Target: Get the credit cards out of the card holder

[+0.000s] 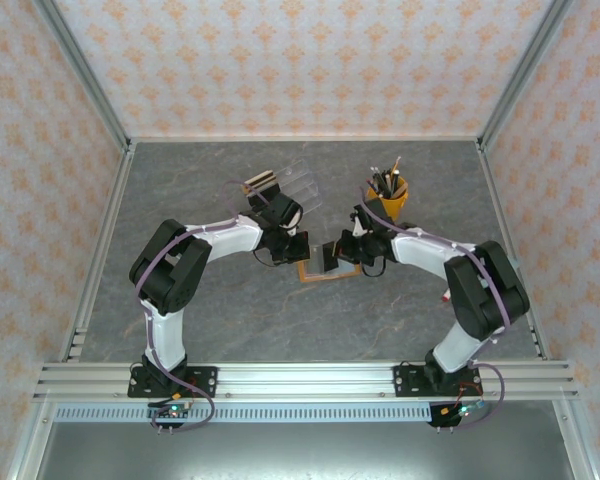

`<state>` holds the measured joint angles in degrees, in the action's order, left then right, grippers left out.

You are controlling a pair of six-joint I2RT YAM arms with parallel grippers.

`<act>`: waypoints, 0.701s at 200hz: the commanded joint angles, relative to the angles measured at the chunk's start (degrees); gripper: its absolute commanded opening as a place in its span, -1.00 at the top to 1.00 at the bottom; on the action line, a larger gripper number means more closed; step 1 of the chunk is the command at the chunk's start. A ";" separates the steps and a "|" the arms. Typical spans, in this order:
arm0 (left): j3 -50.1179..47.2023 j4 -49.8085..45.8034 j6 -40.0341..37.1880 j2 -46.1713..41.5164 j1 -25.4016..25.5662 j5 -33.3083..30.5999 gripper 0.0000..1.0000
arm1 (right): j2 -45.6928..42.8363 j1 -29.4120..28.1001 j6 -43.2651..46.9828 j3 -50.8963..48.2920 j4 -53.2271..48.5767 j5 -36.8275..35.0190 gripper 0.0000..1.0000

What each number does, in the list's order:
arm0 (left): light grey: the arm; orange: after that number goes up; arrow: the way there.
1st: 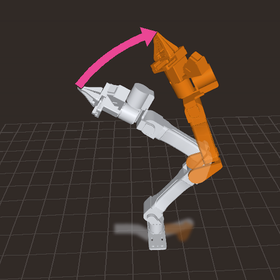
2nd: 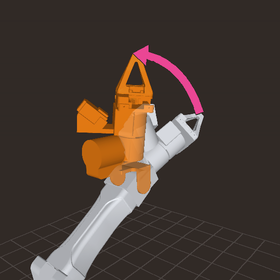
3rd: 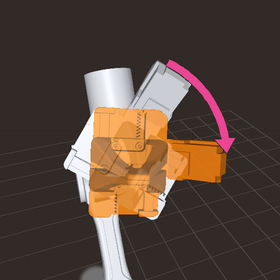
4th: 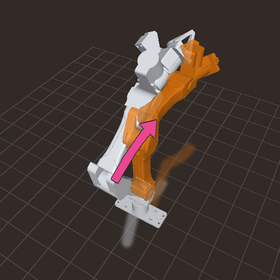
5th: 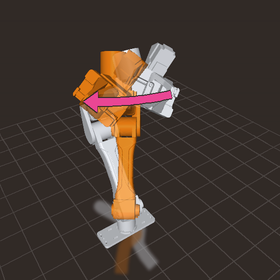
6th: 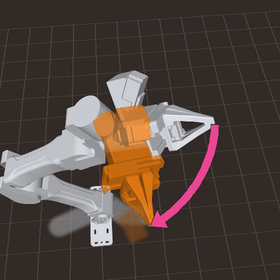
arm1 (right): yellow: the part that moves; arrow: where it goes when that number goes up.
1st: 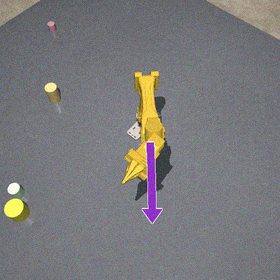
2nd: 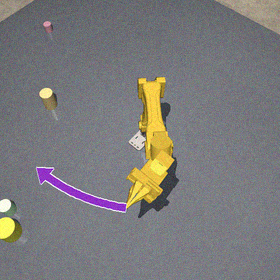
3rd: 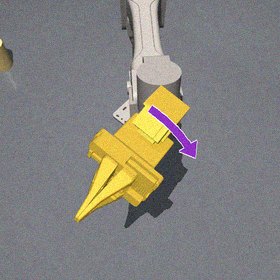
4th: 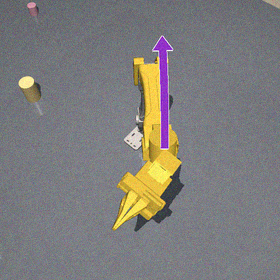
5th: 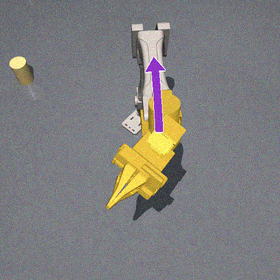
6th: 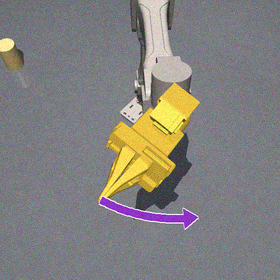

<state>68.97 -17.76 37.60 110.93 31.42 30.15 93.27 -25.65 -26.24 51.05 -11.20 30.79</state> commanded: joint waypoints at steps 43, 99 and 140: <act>4.66 -8.60 -3.48 -7.07 -2.84 -1.10 0.56 | -11.24 3.40 -3.85 -6.73 8.33 1.91 1.00; -1.13 4.63 4.81 -12.57 -4.87 9.69 -0.10 | -12.74 6.55 -11.55 -8.68 18.59 11.36 1.00; -8.10 23.89 16.78 -14.41 -5.32 17.73 -0.61 | -14.16 6.78 -19.87 -9.29 28.16 16.80 1.00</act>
<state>64.20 -7.60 45.65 97.76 26.41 41.19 81.45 -19.18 -39.83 42.68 7.86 42.70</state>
